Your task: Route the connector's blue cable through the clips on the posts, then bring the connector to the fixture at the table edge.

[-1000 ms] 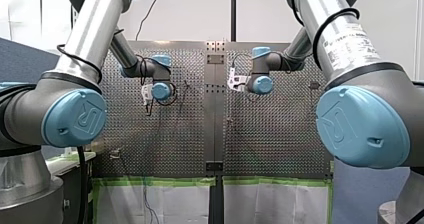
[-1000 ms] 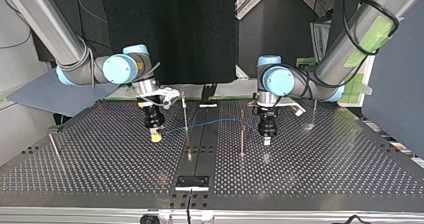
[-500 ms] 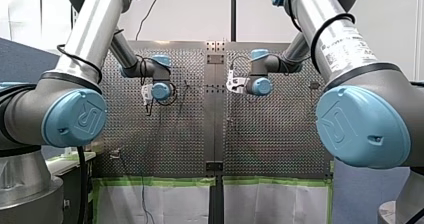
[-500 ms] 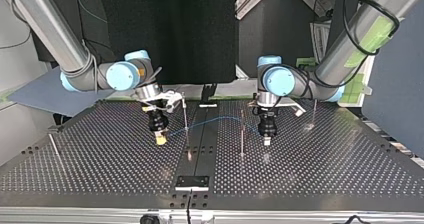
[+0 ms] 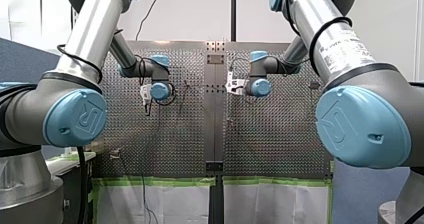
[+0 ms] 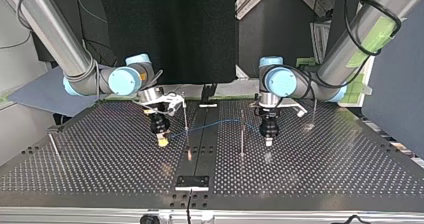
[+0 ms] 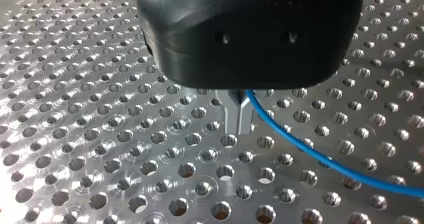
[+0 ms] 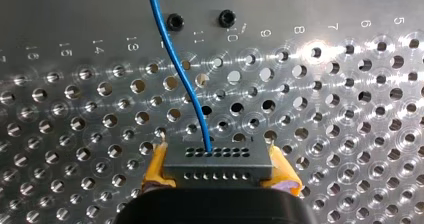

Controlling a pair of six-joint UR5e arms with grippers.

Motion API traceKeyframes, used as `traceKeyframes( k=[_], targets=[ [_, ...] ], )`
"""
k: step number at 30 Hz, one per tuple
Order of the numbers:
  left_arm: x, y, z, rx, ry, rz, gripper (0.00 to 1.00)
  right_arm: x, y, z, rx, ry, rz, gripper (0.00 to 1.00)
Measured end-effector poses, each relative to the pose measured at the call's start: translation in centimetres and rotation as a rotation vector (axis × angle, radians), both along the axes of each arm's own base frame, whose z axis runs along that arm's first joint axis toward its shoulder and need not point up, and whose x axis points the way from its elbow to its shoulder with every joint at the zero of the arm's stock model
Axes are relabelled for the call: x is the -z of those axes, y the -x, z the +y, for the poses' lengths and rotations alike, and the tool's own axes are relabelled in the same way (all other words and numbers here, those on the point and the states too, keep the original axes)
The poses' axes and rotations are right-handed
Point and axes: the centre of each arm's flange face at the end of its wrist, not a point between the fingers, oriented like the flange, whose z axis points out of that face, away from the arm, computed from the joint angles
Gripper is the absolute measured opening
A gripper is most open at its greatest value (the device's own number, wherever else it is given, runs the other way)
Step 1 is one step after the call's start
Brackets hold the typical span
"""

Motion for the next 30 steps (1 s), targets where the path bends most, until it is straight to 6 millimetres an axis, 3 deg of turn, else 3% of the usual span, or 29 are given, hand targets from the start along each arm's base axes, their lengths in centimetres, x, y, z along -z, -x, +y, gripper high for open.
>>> traceKeyframes(
  k=[17, 19, 20, 22, 26, 28, 29, 30],
  targets=[
    [0.00, -0.02, -0.02, 0.007, 0.002, 0.000, 0.00, -0.13, 0.07, -0.36, 0.003, -0.007, 0.003, 0.00],
    [0.00, -0.02, -0.01, 0.005, -0.001, 0.000, 0.20, -0.10, 0.08, -0.35, 0.003, -0.008, 0.004, 0.00],
    [0.00, -0.02, 0.00, 0.004, -0.004, 0.000, 0.20, -0.10, 0.08, -0.35, 0.003, -0.009, 0.005, 0.00],
    [0.01, 0.01, -0.05, 0.005, -0.014, 0.001, 0.37, -0.07, 0.08, -0.32, 0.003, -0.010, 0.006, 0.00],
    [0.08, 0.06, -0.07, 0.006, -0.032, 0.007, 0.48, -0.03, 0.04, -0.25, 0.002, -0.012, 0.009, 0.00],
    [0.12, 0.08, -0.02, 0.004, -0.041, 0.012, 0.72, -0.01, 0.04, -0.22, 0.002, -0.014, 0.011, 0.00],
    [0.14, 0.08, 0.01, 0.004, -0.043, 0.013, 0.72, 0.00, 0.04, -0.21, 0.002, -0.015, 0.012, 0.00],
    [0.15, 0.08, 0.03, 0.003, -0.045, 0.014, 0.86, 0.03, 0.04, -0.18, 0.002, -0.016, 0.013, 0.00]
  ],
)
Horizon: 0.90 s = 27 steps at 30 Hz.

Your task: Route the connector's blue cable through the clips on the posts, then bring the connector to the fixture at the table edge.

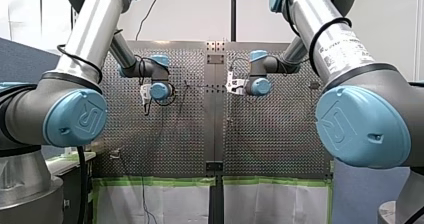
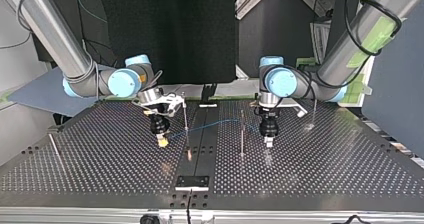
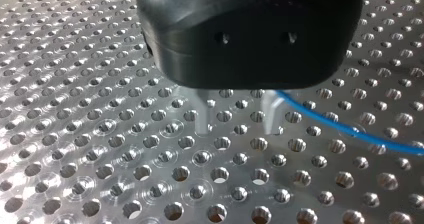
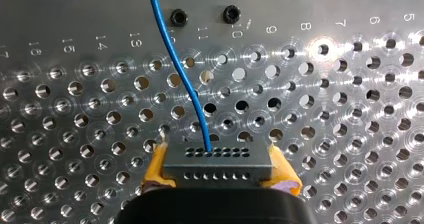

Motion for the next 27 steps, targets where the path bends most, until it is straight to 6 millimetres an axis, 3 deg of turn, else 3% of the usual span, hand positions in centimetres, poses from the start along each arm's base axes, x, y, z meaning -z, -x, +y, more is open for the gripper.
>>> traceKeyframes(
  k=[1, 13, 27],
  targets=[
    [0.0, 0.0, 0.0, -0.001, -0.001, 0.001, 1.00, 0.0, 0.0, 0.0, 0.000, -0.001, 0.000, 0.00],
    [0.3, 1.2, 0.2, -0.054, -0.012, 0.065, 1.00, 0.1, 0.0, 0.1, 0.001, -0.006, 0.008, 0.00],
    [-1.5, 5.2, 0.3, -0.029, 0.016, 0.067, 1.00, 0.2, 0.0, 0.3, -0.001, -0.015, 0.016, 0.00]
  ],
)
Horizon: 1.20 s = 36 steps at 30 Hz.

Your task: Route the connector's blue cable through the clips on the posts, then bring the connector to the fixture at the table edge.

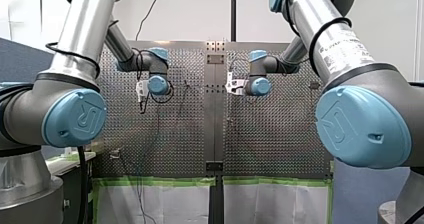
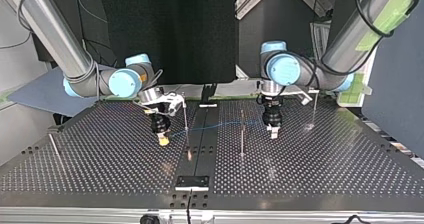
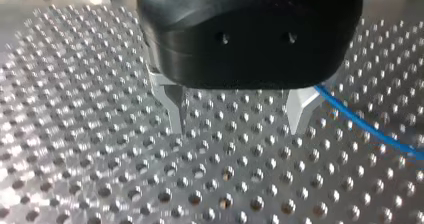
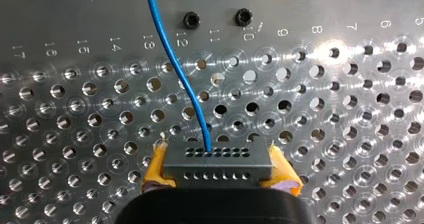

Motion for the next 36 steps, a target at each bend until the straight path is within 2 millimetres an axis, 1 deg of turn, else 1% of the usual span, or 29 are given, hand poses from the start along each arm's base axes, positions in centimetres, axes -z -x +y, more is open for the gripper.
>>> traceKeyframes(
  k=[7, 14, 18, 26, 31, 36],
  targets=[
    [0.8, 2.3, -0.5, 0.068, 0.015, 0.027, 1.00, 0.1, -0.2, 0.3, -0.004, -0.005, 0.004, 0.00],
    [0.9, 4.8, -1.4, 0.144, 0.051, 0.028, 1.00, 0.1, -0.4, 0.5, -0.006, -0.009, 0.007, 0.00],
    [1.5, 6.3, -1.9, 0.190, 0.060, 0.047, 1.00, 0.1, -0.4, 0.5, -0.007, -0.010, 0.008, 0.00],
    [1.9, 7.8, -2.6, 0.222, 0.059, 0.061, 1.00, 0.2, -0.4, 0.5, -0.007, -0.012, 0.009, 0.00],
    [1.2, 8.4, -2.7, 0.209, 0.060, 0.050, 1.00, 0.2, -0.4, 0.6, -0.008, -0.016, 0.011, 0.00],
    [-0.5, 8.9, -2.6, 0.196, 0.068, 0.023, 1.00, 0.2, -0.4, 0.7, -0.009, -0.018, 0.012, 0.00]
  ],
)
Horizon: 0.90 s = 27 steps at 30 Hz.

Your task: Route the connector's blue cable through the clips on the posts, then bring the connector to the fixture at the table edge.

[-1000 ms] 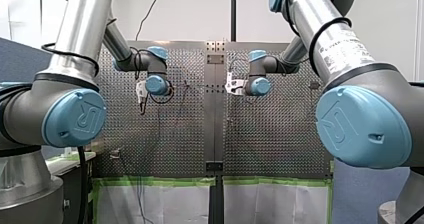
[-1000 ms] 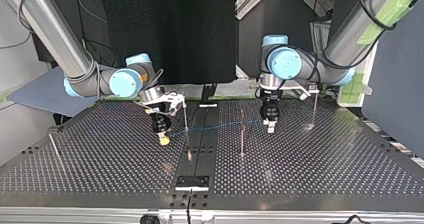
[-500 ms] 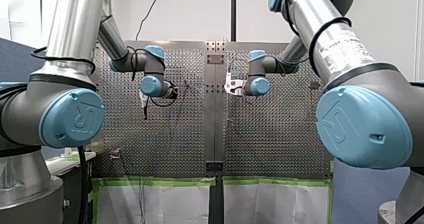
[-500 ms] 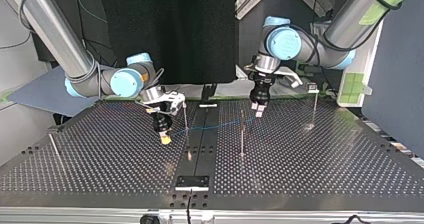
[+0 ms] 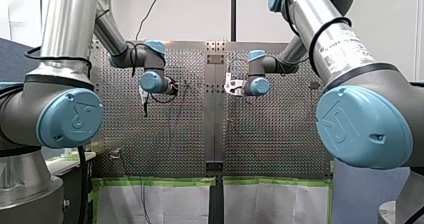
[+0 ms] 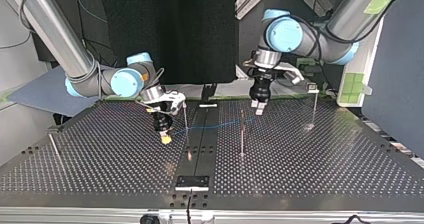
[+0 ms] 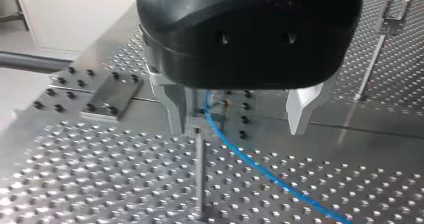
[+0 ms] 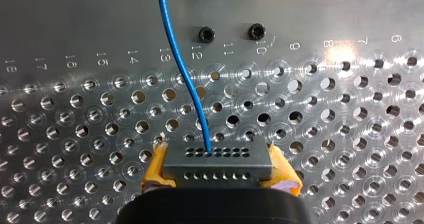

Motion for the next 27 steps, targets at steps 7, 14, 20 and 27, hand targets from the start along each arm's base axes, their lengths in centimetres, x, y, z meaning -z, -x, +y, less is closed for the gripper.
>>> traceKeyframes(
  k=[7, 14, 20, 27],
  targets=[
    [-1.0, 0.7, -0.4, 0.010, 0.009, -0.008, 1.00, 0.0, -0.1, 0.1, -0.002, -0.002, 0.001, 0.00],
    [-1.0, 1.4, -1.4, 0.035, 0.000, 0.000, 1.00, 0.0, -0.2, 0.2, -0.004, -0.004, 0.002, 0.00],
    [-1.0, 1.8, -2.0, 0.048, -0.014, -0.002, 1.00, 0.0, -0.3, 0.3, -0.005, -0.003, 0.002, 0.00],
    [-1.3, 1.7, -2.3, 0.052, -0.027, -0.022, 1.00, 0.0, -0.3, 0.3, -0.007, -0.003, 0.002, 0.00]
  ],
)
